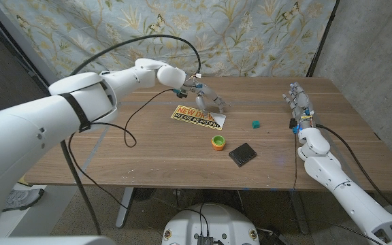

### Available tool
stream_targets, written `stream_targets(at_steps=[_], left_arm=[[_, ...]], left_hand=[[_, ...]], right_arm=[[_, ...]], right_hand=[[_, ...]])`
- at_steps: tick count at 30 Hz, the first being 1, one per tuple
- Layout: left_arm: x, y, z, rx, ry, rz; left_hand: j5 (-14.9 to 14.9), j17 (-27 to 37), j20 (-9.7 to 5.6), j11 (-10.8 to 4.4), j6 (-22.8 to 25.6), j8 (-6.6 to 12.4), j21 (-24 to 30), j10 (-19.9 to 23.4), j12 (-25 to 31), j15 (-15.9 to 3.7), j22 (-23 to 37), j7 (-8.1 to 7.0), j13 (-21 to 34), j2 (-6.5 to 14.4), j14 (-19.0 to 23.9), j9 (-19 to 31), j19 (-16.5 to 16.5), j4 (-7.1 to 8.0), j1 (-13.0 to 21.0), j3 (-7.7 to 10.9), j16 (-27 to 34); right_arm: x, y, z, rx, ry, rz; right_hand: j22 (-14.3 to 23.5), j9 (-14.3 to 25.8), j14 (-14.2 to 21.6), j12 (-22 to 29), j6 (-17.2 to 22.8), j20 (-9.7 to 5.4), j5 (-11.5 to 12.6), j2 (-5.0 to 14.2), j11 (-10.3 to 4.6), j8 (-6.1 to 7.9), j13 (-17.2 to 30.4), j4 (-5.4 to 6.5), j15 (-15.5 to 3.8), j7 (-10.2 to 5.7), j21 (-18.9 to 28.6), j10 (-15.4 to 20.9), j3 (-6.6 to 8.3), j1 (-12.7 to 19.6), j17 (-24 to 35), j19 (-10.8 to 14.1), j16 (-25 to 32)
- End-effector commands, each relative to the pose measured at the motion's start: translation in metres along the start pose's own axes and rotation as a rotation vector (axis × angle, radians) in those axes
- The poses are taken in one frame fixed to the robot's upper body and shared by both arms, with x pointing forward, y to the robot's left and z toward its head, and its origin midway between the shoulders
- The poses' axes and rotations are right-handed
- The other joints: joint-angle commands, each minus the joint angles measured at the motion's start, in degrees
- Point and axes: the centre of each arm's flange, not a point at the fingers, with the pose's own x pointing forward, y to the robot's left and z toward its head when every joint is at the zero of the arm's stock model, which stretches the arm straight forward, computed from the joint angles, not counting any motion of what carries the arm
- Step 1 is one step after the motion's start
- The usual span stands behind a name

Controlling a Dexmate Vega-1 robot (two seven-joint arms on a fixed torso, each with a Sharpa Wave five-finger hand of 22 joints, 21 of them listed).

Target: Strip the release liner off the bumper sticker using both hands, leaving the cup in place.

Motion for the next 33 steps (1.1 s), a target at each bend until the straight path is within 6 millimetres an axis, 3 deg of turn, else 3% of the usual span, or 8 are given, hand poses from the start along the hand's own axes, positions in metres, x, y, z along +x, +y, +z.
stream_targets(at_steps=[1,13,33], left_arm=[[-0.017,-0.007,-0.004,0.009,0.05,0.021],[-0.021,-0.015,-0.011,0.04,0.098,0.083],[-0.006,-0.017,-0.016,0.053,0.093,0.158]], left_hand=[[0.32,0.18,-0.07,-0.18,1.09,0.73,0.5,0.71,0.22,0.03,0.14,-0.15,0.19,0.14,0.4,0.3,0.51,-0.18,0.76,-0.2,0.42],[0.68,0.19,-0.08,-0.64,2.69,1.75,0.87,2.27,0.52,-0.45,0.18,-0.14,0.31,0.48,2.15,0.91,1.78,-0.25,1.53,-0.61,0.8],[1.41,0.17,-0.13,-1.18,5.68,3.55,1.24,5.19,1.08,-1.39,0.23,0.43,0.49,0.62,5.18,1.75,3.64,-0.27,2.6,-1.45,1.14]], right_arm=[[0.0,0.008,-0.003,-0.006,0.012,0.008],[0.002,0.008,-0.009,-0.005,0.026,0.001],[0.005,-0.004,-0.013,-0.007,0.034,-0.02]], right_hand=[[0.09,0.1,-0.12,0.36,0.38,0.2,-0.03,0.03,0.12,0.27,0.05,-0.06,0.08,0.35,0.44,-0.06,0.24,0.48,0.13,-0.15,0.24],[0.09,0.11,-0.09,0.35,0.4,0.24,-0.05,0.0,0.19,0.27,0.06,-0.06,0.06,0.41,0.47,-0.08,0.25,0.5,0.13,-0.1,0.26],[0.09,0.11,-0.14,0.33,0.32,0.25,-0.07,-0.05,0.13,0.23,0.06,-0.08,0.05,0.39,0.44,-0.18,0.24,0.51,0.12,-0.18,0.25]])
